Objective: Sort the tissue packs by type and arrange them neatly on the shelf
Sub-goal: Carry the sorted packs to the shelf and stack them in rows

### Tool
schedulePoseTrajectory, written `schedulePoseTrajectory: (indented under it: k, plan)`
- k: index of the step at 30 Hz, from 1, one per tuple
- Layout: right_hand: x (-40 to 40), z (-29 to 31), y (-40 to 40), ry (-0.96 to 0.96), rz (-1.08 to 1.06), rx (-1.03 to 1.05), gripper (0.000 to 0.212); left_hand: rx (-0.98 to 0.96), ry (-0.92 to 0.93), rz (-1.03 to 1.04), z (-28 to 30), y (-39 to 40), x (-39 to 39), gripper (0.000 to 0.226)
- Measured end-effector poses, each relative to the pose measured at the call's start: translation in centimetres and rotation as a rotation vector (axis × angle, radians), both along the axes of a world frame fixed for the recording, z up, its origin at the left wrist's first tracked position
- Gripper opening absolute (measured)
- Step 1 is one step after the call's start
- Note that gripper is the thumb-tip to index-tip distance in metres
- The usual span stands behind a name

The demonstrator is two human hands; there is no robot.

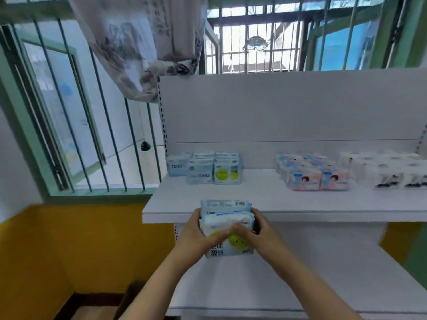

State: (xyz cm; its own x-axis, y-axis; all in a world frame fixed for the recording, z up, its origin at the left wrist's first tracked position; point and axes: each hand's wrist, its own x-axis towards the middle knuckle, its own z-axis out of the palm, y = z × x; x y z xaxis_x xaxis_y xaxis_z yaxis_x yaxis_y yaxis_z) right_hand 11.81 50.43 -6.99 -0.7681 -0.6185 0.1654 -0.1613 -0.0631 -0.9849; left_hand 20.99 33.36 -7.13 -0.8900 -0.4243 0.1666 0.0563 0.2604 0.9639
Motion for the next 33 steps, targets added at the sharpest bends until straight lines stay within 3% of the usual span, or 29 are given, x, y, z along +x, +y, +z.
schedulePoseTrajectory:
  k: [8, 11, 18, 21, 26, 33]
  plan:
    - [-8.3, 2.2, -10.2, 0.349, -0.044, 0.163, 0.066, 0.036, 0.078, 0.310, 1.3, -13.3, -3.9, 0.072]
    - [-13.4, 2.8, -13.5, 0.539, -0.112, 0.230, 0.062, 0.014, 0.072, 0.408, 1.5, -18.1, -6.8, 0.067]
    - [-24.9, 3.7, -20.5, 0.822, -0.195, 0.360, 0.068, 0.026, -0.027, 0.384, 1.3, -27.3, -14.8, 0.055]
    - [-28.6, 3.1, -22.1, 0.993, -0.246, 0.524, 0.096, 0.054, -0.012, 0.348, 0.5, -28.5, -17.4, 0.035]
    - [-30.7, 1.4, -23.8, 1.097, -0.144, 0.830, 0.127, 0.012, 0.008, 0.324, -0.5, -29.0, -20.4, 0.042]
    - [-31.7, -0.4, -24.2, 1.179, -0.177, 0.794, 0.106, -0.166, -0.154, 0.290, -1.7, -29.3, -20.8, 0.049]
